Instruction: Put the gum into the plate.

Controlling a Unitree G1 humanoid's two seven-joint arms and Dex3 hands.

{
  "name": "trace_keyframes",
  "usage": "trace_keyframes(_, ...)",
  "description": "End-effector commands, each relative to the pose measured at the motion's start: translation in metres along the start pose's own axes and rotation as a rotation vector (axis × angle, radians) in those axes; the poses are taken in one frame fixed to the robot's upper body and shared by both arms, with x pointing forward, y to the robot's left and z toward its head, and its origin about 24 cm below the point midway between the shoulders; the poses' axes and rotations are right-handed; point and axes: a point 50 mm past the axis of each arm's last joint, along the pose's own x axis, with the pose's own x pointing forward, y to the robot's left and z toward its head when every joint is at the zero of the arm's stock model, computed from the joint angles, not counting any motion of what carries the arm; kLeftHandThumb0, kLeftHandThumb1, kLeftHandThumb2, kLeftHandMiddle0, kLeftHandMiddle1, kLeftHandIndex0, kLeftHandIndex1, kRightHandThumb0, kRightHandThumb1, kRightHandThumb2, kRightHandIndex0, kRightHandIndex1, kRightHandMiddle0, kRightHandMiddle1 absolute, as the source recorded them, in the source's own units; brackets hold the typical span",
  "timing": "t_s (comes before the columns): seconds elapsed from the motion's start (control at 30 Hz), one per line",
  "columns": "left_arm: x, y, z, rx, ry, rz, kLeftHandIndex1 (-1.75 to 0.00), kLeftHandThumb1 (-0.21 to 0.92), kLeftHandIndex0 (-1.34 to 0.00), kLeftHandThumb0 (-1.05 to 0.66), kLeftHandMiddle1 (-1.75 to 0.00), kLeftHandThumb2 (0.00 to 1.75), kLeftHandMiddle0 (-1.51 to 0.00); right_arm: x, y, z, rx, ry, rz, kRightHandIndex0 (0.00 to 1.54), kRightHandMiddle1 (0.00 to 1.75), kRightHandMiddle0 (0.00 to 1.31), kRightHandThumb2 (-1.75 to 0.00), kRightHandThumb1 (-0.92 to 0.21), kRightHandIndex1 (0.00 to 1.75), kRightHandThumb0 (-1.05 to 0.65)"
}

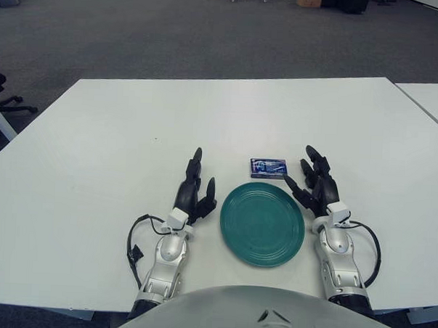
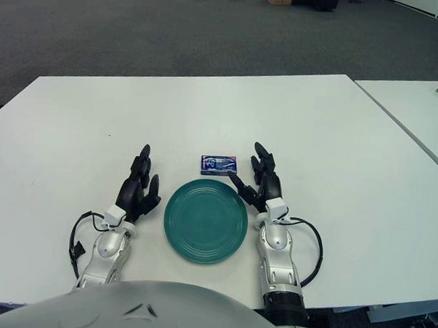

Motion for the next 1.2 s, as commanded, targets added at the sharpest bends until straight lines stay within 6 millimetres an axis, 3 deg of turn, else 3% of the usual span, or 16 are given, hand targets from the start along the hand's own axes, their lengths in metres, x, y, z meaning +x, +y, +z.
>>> trace_keyframes(0.0, -0.005, 0.003, -0.017, 0.019, 0.094, 0.009, -0.12, 0.92, 0.00, -0.87, -0.01, 0.78, -0.07, 0.001, -0.013, -0.022, -0.041, 0.180, -0.028, 0.23, 0.35, 0.00, -0.18, -0.82, 0.00, -0.81)
trace_keyframes(0.17, -0.002, 0.001, -0.017, 0.018, 0.082, -0.003, -0.12, 0.92, 0.00, -0.88, -0.01, 0.76, -0.06, 0.021, -0.018, 0.014, -0.233, 0.034, 0.001, 0.25, 0.35, 0.00, -0.19, -0.84, 0.01, -0.82)
trace_keyframes(0.27, -0.002, 0.000, -0.017, 0.012, 0.084, -0.009, -0.10, 0.92, 0.00, -0.88, 0.00, 0.74, -0.05, 0.029, -0.015, 0.045, -0.486, -0.110, 0.051, 0.28, 0.40, 0.00, -0.19, -0.88, 0.02, -0.84)
trace_keyframes(0.5, 0.000, -0.003, -0.021, 0.011, 0.089, 0.007, -0.17, 0.92, 0.00, -0.88, -0.01, 0.70, -0.08, 0.052, -0.005, 0.070, -0.805, -0.260, 0.123, 0.33, 0.50, 0.00, -0.22, -0.92, 0.04, -0.84)
trace_keyframes(0.7, 0.003, -0.005, -0.023, -0.002, 0.076, 0.015, -0.23, 0.92, 0.00, -0.90, -0.02, 0.65, -0.11, 0.072, 0.019, 0.087, -1.020, -0.346, 0.198, 0.28, 0.53, 0.00, -0.20, -0.90, 0.01, -0.80)
trace_keyframes(0.9, 0.003, -0.008, -0.019, -0.006, 0.058, 0.015, -0.22, 0.92, 0.00, -0.90, -0.01, 0.62, -0.10, 0.079, 0.026, 0.081, -1.138, -0.304, 0.280, 0.25, 0.53, 0.00, -0.20, -0.91, 0.00, -0.78)
trace_keyframes(1.0, 0.002, -0.009, -0.019, -0.008, 0.053, 0.018, -0.24, 0.92, 0.00, -0.89, -0.02, 0.61, -0.12, 0.078, 0.035, 0.059, -1.220, -0.280, 0.351, 0.24, 0.52, 0.00, -0.19, -0.90, 0.00, -0.78)
trace_keyframes(1.17, 0.001, -0.011, -0.018, -0.009, 0.045, 0.012, -0.27, 0.92, 0.00, -0.89, -0.02, 0.62, -0.14, 0.074, 0.045, 0.041, -1.260, -0.285, 0.400, 0.24, 0.50, 0.00, -0.18, -0.89, 0.00, -0.77)
